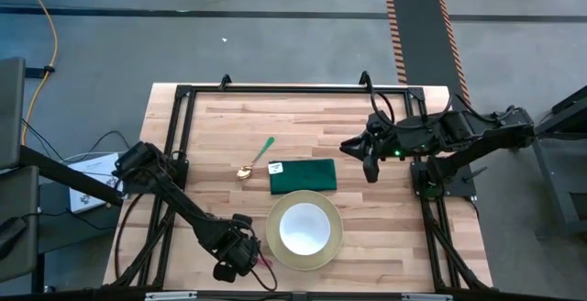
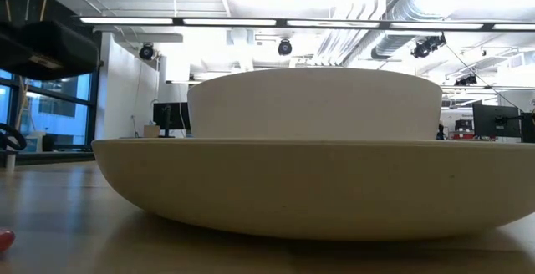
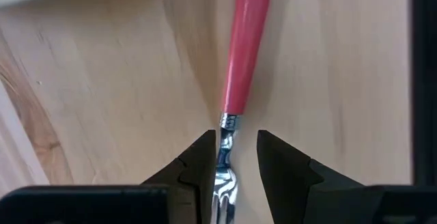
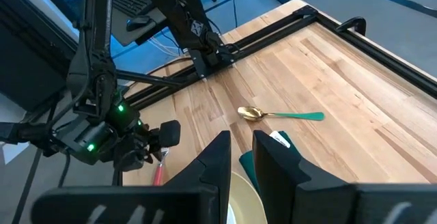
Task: Set table place
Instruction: Put the red fork to the right of the yellow plate
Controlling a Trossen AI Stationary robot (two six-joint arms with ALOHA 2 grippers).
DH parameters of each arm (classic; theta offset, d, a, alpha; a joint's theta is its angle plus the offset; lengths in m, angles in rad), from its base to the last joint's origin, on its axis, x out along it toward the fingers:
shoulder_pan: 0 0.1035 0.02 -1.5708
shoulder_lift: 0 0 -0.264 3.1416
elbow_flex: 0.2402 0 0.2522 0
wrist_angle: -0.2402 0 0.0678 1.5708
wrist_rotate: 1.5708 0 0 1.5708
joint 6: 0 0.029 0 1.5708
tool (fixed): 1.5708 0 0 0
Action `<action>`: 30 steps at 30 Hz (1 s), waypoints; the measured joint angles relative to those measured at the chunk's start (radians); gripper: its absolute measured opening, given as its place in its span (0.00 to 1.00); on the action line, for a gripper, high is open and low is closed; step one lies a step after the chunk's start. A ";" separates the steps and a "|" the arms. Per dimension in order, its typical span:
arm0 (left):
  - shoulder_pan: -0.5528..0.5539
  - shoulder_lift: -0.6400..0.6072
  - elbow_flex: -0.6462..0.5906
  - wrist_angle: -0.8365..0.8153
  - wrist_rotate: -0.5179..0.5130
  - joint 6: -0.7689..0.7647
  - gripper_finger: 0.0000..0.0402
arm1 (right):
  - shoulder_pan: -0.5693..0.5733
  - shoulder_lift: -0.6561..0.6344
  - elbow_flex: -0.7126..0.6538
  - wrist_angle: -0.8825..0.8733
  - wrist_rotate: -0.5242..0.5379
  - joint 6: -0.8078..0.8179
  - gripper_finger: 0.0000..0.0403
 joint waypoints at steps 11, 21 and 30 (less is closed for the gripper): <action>0.000 0.000 -0.001 -0.001 -0.009 0.015 0.24 | 0.000 0.000 0.000 0.000 0.000 0.002 0.13; 0.000 0.000 -0.001 0.003 -0.011 0.026 0.24 | 0.000 0.000 0.000 0.000 0.001 0.002 0.13; 0.000 0.000 -0.038 0.026 0.014 0.005 0.24 | 0.000 0.000 0.000 0.001 0.002 0.003 0.13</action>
